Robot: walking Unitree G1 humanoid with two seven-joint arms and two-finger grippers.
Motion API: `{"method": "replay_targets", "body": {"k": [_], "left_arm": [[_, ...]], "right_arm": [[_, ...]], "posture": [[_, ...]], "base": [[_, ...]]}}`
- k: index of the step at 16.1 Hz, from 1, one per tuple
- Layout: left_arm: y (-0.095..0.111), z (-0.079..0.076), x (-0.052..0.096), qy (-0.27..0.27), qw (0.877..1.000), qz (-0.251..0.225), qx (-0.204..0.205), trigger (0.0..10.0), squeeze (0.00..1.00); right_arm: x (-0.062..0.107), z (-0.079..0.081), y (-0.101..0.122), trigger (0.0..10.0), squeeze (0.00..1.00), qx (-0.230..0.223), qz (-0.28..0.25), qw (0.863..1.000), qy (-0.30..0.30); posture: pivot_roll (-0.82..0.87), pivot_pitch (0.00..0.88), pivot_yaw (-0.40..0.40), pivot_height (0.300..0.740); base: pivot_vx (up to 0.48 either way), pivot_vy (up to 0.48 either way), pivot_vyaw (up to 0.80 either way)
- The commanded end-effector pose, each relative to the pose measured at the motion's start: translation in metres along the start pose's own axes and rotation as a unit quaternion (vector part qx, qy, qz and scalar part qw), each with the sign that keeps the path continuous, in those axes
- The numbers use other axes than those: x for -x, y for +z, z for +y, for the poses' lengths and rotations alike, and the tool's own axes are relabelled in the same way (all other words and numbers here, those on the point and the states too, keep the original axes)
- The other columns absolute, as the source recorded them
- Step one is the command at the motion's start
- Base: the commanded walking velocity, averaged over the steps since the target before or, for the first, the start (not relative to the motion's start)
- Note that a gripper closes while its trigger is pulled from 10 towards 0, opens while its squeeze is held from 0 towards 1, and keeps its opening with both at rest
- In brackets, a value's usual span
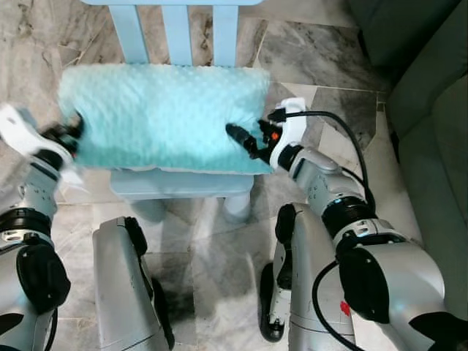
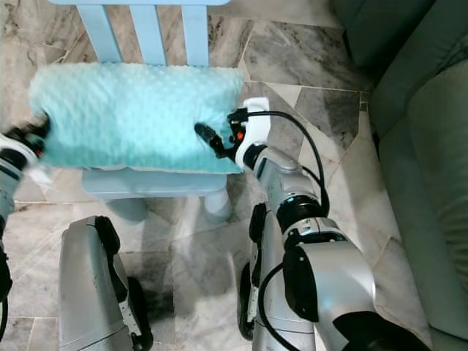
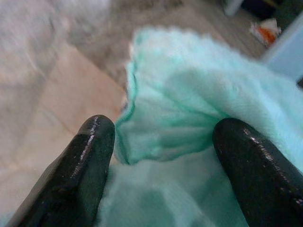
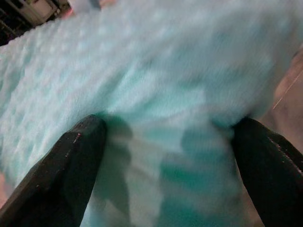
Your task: Move the pillow to the sofa
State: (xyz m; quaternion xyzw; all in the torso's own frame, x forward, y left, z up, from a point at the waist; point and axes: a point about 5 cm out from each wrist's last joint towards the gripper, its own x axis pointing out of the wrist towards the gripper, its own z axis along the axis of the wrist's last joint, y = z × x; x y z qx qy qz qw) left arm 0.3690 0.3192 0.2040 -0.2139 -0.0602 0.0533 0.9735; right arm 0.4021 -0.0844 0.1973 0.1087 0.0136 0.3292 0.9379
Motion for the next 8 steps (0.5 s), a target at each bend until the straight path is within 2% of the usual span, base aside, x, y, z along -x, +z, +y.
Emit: {"method": "replay_targets", "body": {"k": [1, 2, 3, 4, 7, 8], "left_arm": [[0.011, 0.009, 0.004, 0.02, 0.999, -0.03, -0.021, 10.0, 0.77], [0.017, 0.01, 0.005, 0.024, 0.998, -0.05, -0.027, 10.0, 1.0], [0.019, 0.011, 0.006, 0.025, 0.997, -0.059, -0.029, 10.0, 1.0], [0.018, 0.011, 0.006, 0.025, 0.997, -0.063, -0.036, 10.0, 1.0], [0.011, 0.015, 0.008, 0.047, 0.997, -0.048, -0.04, 10.0, 1.0], [0.011, 0.016, 0.009, 0.048, 0.997, -0.041, -0.046, 10.0, 0.0]], "right_arm": [[-0.001, 0.0, 0.017, 10.0, 0.0, 0.032, -0.033, 0.999, 0.003], [0.0, 0.0, 0.027, 10.0, 0.0, 0.038, -0.055, 0.998, 0.002], [0.0, -0.001, 0.034, 10.0, 0.87, 0.034, -0.073, 0.997, 0.001], [0.001, 0.0, 0.04, 10.0, 1.0, 0.027, -0.09, 0.996, 0.005], [0.0, 0.002, 0.038, 10.0, 1.0, 0.031, -0.087, 0.996, 0.011], [0.001, 0.002, 0.036, 10.0, 1.0, 0.039, -0.082, 0.996, 0.012]], "posture": [[-0.09, 0.44, -0.073, 0.42], [-0.09, 0.439, -0.074, 0.42], [-0.09, 0.437, -0.075, 0.42], [-0.09, 0.434, -0.073, 0.42], [-0.09, 0.428, -0.072, 0.42], [-0.09, 0.43, -0.071, 0.42]], "base": [[0.0, 0.0, 0.0], [0.0, 0.0, 0.0], [0.0, 0.0, 0.0], [0.0, 0.0, 0.0], [0.0, 0.0, 0.0], [0.0, 0.0, 0.0]]}}
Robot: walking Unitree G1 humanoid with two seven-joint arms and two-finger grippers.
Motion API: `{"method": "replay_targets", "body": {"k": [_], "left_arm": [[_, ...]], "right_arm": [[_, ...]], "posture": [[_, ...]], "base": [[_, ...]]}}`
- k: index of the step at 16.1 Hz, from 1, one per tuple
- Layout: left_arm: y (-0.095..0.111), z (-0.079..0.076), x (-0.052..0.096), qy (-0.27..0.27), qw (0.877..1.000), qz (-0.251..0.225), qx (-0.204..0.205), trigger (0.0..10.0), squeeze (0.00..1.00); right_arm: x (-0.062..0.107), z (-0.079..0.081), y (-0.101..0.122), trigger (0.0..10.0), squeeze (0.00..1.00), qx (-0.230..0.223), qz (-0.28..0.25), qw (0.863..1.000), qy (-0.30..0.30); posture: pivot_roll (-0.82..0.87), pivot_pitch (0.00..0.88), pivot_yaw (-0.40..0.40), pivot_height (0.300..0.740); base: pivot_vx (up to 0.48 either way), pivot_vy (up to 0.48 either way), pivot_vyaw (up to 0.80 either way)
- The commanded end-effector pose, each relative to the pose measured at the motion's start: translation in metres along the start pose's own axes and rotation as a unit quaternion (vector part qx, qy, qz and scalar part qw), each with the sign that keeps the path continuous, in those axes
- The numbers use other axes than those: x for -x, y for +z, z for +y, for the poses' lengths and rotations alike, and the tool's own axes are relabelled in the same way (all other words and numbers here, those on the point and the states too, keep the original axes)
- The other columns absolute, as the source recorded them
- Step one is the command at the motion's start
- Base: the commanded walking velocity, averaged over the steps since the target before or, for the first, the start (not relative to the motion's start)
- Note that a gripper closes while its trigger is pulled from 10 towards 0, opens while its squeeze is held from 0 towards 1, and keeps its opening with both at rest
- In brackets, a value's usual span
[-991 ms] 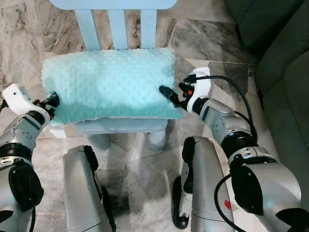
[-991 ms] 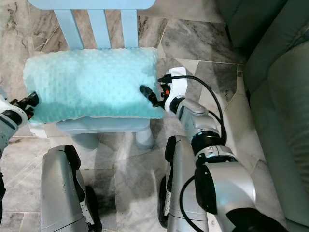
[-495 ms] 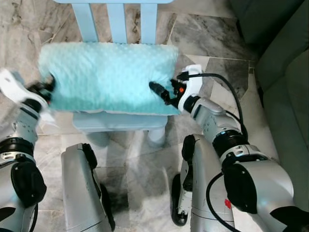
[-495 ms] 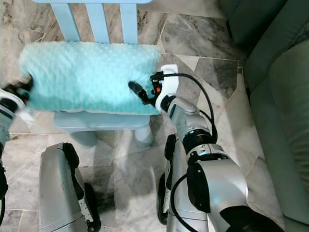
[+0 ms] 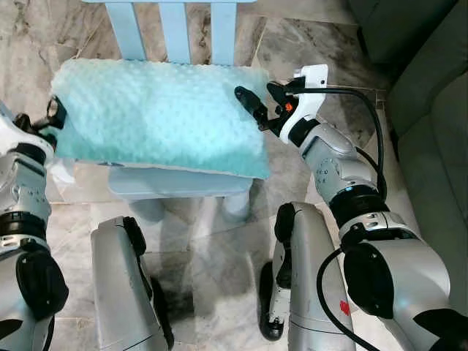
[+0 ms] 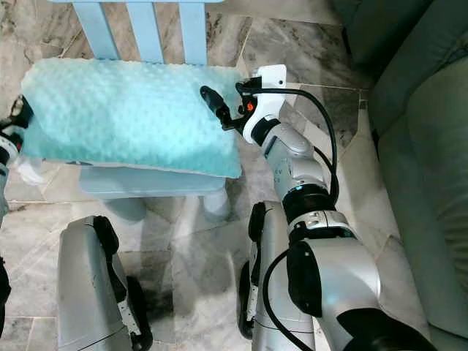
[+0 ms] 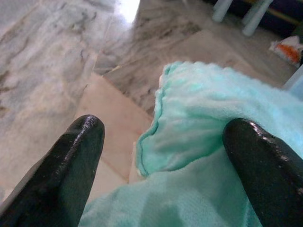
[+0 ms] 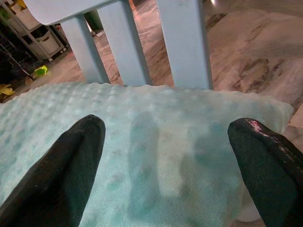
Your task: Move the pillow to the sofa
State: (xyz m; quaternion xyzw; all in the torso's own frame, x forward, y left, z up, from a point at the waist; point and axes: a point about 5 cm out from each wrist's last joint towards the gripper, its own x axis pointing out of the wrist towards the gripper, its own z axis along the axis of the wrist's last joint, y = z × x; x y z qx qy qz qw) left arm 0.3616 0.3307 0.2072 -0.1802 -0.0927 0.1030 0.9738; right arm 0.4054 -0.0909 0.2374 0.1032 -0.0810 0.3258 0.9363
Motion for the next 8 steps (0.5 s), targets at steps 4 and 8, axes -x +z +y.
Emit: {"method": "replay_targets", "body": {"k": [4, 8], "left_arm": [[-0.004, 0.027, 0.015, 0.063, 0.99, 0.054, -0.112, 10.0, 0.0], [0.012, 0.026, 0.02, 0.061, 0.99, -0.006, -0.124, 10.0, 0.0]], "right_arm": [[0.007, -0.005, -0.005, 10.0, 1.0, 0.008, 0.003, 1.0, -0.01], [0.012, -0.007, -0.014, 10.0, 1.0, 0.008, 0.013, 1.0, -0.016]], "posture": [[-0.08, 0.438, -0.066, 0.42], [-0.07, 0.442, -0.069, 0.42]], "base": [[0.0, 0.0, 0.0], [0.0, 0.0, 0.0]]}}
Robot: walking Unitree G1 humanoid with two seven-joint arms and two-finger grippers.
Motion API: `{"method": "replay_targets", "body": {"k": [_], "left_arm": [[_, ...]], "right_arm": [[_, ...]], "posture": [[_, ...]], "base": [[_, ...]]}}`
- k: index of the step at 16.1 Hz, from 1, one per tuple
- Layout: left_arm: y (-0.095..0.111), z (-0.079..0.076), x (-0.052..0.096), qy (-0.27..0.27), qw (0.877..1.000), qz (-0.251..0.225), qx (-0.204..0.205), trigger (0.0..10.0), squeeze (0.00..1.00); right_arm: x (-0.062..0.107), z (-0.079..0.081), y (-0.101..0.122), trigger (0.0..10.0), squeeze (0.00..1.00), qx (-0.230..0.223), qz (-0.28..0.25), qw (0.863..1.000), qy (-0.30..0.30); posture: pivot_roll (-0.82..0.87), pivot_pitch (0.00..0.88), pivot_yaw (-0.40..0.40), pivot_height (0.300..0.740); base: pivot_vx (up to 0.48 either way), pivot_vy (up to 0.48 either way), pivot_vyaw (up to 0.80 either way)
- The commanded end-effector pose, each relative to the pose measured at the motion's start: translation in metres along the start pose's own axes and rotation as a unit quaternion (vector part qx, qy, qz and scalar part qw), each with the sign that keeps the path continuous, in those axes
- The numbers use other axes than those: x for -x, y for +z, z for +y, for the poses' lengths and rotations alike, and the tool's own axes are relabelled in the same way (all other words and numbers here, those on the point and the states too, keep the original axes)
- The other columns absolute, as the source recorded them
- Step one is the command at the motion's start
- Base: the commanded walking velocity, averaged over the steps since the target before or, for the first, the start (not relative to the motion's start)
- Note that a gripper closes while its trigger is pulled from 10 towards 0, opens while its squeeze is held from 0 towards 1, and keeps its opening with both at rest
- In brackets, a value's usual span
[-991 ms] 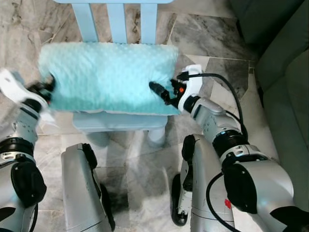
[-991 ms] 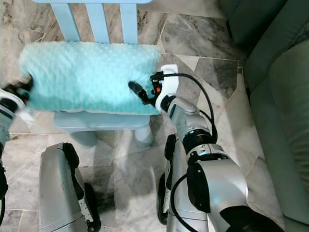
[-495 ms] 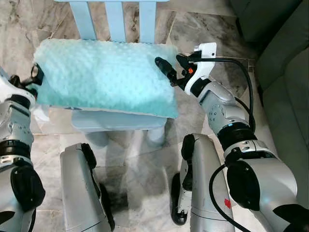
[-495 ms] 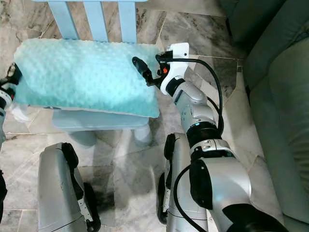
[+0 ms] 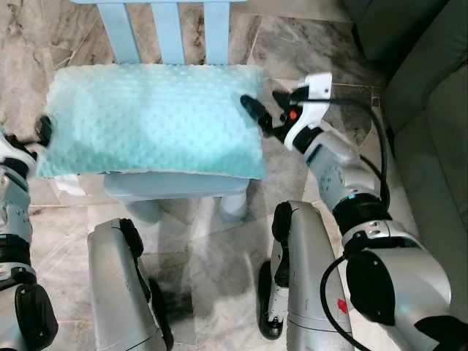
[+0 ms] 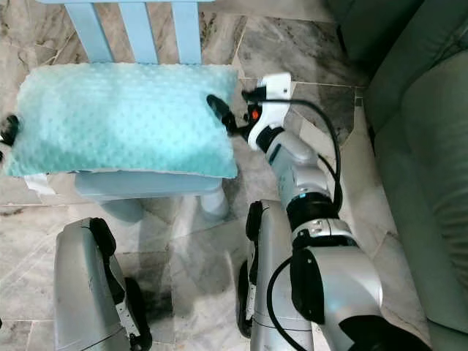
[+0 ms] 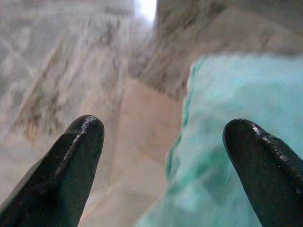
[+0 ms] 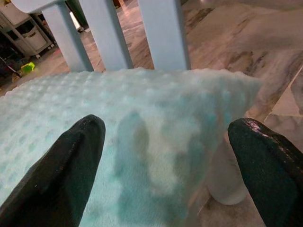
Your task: Move the pillow to the sofa
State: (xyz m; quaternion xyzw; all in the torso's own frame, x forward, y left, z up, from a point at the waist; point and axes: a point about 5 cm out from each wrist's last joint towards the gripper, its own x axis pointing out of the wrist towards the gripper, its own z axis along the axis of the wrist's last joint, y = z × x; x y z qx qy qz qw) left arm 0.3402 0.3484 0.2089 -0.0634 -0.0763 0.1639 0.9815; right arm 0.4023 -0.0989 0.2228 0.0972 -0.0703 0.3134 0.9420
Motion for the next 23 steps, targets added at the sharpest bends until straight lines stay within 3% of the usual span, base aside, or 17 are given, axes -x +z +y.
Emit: {"method": "replay_targets", "body": {"k": [1, 2, 4, 5, 6, 8, 11, 13, 15, 16, 18, 20, 21, 23], "left_arm": [[0.017, 0.005, -0.001, 0.016, 0.998, -0.052, 0.008, 10.0, 0.0], [0.027, 0.0, -0.004, 0.01, 0.997, -0.078, 0.014, 10.0, 0.0], [0.031, -0.01, -0.009, -0.002, 0.997, -0.075, 0.029, 10.0, 0.0], [0.007, -0.025, -0.016, -0.019, 0.991, 0.023, 0.129, 10.0, 0.0], [0.001, -0.031, -0.018, -0.035, 0.986, 0.049, 0.155, 10.0, 0.0], [-0.008, -0.036, -0.019, -0.053, 0.972, 0.083, 0.216, 10.0, 0.0], [-0.005, -0.034, -0.021, -0.062, 0.964, 0.105, 0.236, 10.0, 0.0], [0.0, -0.029, -0.022, -0.072, 0.965, 0.121, 0.222, 10.0, 0.0], [0.011, -0.02, -0.024, -0.06, 0.973, 0.108, 0.197, 10.0, 0.0], [0.027, -0.013, -0.027, -0.059, 0.978, 0.087, 0.181, 10.0, 0.0], [0.035, -0.007, -0.027, -0.063, 0.979, 0.086, 0.172, 10.0, 0.0], [0.018, -0.001, -0.02, -0.061, 0.975, 0.143, 0.156, 10.0, 0.0], [0.003, 0.001, -0.014, -0.068, 0.966, 0.184, 0.167, 10.0, 0.0], [-0.012, 0.002, -0.007, -0.082, 0.955, 0.218, 0.185, 10.0, 0.0]], "right_arm": [[0.002, -0.001, -0.001, 10.0, 1.0, 0.014, 0.0, 1.0, -0.005], [0.002, -0.002, 0.002, 10.0, 1.0, 0.02, -0.003, 1.0, -0.007], [0.003, -0.004, 0.003, 10.0, 1.0, 0.02, -0.004, 1.0, -0.009], [0.008, -0.009, -0.001, 10.0, 0.34, 0.009, 0.009, 1.0, -0.014], [0.008, -0.009, -0.003, 10.0, 0.0, -0.001, 0.013, 1.0, -0.008], [0.008, -0.008, -0.002, 10.0, 0.0, -0.028, 0.017, 0.999, 0.006], [0.01, -0.009, -0.001, 10.0, 0.0, -0.034, 0.03, 0.999, 0.022], [0.013, -0.013, -0.005, 10.0, 0.0, -0.053, 0.044, 0.997, 0.023], [0.015, -0.015, -0.006, 10.0, 0.0, -0.06, 0.05, 0.997, 0.026], [0.017, -0.017, -0.005, 10.0, 0.0, -0.067, 0.05, 0.996, 0.023], [0.018, -0.017, -0.007, 10.0, 0.0, -0.067, 0.056, 0.996, 0.024], [0.018, -0.015, -0.011, 10.0, 0.0, -0.072, 0.061, 0.995, 0.024], [0.019, -0.014, -0.014, 10.0, 0.0, -0.069, 0.068, 0.995, 0.023], [0.022, -0.015, -0.017, 10.0, 0.0, -0.077, 0.079, 0.993, 0.031]], "posture": [[-0.08, 0.44, -0.067, 0.42], [-0.08, 0.441, -0.065, 0.42], [-0.08, 0.44, -0.063, 0.42], [-0.09, 0.445, -0.063, 0.42], [-0.09, 0.446, -0.062, 0.42], [-0.1, 0.45, -0.063, 0.42], [-0.11, 0.458, -0.062, 0.42], [-0.11, 0.461, -0.061, 0.42], [-0.11, 0.463, -0.056, 0.42], [-0.11, 0.463, -0.055, 0.42], [-0.1, 0.463, -0.053, 0.42], [-0.1, 0.462, -0.054, 0.42], [-0.1, 0.461, -0.054, 0.42], [-0.1, 0.46, -0.055, 0.42]], "base": [[0.0, 0.0, 0.0], [0.0, 0.0, 0.0], [0.0, 0.0, 0.0], [0.0, 0.0, 0.0], [0.0, 0.0, 0.0], [0.0, 0.0, 0.0], [0.0, 0.0, 0.0], [0.0, 0.0, 0.0], [0.0, 0.0, 0.0], [0.0, 0.0, 0.0], [0.0, 0.0, 0.0], [0.0, 0.0, 0.0], [0.0, 0.0, 0.0], [0.0, 0.0, 0.0]]}}
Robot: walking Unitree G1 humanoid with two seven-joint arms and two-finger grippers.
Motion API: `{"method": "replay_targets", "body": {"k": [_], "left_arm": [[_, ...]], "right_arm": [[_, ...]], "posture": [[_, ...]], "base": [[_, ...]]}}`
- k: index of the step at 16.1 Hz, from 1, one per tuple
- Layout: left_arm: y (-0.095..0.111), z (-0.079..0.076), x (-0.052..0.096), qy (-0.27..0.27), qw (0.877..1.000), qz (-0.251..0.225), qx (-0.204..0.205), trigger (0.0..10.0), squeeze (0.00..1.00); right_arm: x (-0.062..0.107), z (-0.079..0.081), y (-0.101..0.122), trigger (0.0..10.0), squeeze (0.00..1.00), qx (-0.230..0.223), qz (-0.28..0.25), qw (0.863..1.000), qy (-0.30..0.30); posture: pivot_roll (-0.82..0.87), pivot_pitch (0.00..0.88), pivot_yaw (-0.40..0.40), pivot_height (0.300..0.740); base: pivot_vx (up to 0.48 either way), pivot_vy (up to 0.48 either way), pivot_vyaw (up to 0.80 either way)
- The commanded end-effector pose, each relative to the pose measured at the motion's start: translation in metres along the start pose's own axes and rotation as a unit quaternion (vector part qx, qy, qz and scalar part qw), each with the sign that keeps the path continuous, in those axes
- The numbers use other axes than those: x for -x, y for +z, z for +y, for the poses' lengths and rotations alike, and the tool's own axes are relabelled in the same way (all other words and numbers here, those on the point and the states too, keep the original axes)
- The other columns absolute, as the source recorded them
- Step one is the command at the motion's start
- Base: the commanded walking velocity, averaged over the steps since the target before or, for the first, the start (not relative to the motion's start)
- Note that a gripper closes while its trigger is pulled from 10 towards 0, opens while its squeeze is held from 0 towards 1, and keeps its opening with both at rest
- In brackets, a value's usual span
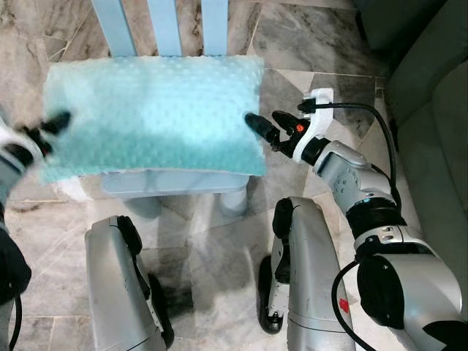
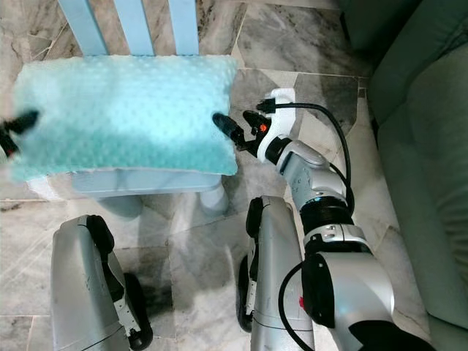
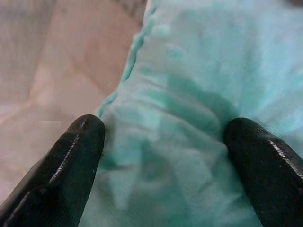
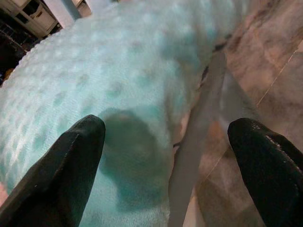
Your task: Move the pillow to the sofa
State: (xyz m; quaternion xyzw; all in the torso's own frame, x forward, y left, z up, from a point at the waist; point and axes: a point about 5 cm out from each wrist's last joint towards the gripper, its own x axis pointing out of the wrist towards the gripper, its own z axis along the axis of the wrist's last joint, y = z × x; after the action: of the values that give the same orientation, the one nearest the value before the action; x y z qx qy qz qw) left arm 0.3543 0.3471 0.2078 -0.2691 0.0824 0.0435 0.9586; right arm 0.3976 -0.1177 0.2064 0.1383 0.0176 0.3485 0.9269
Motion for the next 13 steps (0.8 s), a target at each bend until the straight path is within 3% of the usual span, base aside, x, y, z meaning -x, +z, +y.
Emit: {"method": "replay_targets", "body": {"k": [1, 5, 10, 11, 13], "left_arm": [[-0.014, 0.013, 0.005, 0.008, 0.999, 0.034, 0.006, 10.0, 0.0], [-0.035, 0.021, 0.01, -0.009, 0.996, 0.078, 0.038, 10.0, 0.0], [-0.051, -0.004, 0.005, -0.131, 0.98, 0.127, 0.081, 10.0, 0.0], [-0.054, -0.012, 0.004, -0.173, 0.971, 0.14, 0.091, 10.0, 0.0], [-0.061, -0.021, 0.004, -0.206, 0.96, 0.165, 0.096, 10.0, 0.0]], "right_arm": [[0.007, -0.004, -0.009, 10.0, 0.0, -0.02, 0.019, 1.0, 0.013], [0.01, -0.006, -0.019, 10.0, 0.0, -0.081, 0.04, 0.995, 0.045], [-0.003, 0.014, -0.033, 10.0, 0.0, -0.129, 0.058, 0.985, 0.097], [-0.008, 0.022, -0.036, 10.0, 0.0, -0.138, 0.058, 0.982, 0.117], [-0.017, 0.038, -0.039, 10.0, 0.0, -0.131, 0.062, 0.977, 0.158]], "posture": [[-0.1, 0.46, -0.055, 0.42], [-0.11, 0.459, -0.054, 0.42], [-0.1, 0.467, -0.059, 0.42], [-0.1, 0.468, -0.059, 0.42], [-0.1, 0.474, -0.06, 0.42]], "base": [[0.0, 0.0, 0.0], [0.0, 0.0, 0.0], [0.0, 0.0, 0.0], [0.0, 0.0, 0.0], [0.0, 0.0, 0.0]]}}
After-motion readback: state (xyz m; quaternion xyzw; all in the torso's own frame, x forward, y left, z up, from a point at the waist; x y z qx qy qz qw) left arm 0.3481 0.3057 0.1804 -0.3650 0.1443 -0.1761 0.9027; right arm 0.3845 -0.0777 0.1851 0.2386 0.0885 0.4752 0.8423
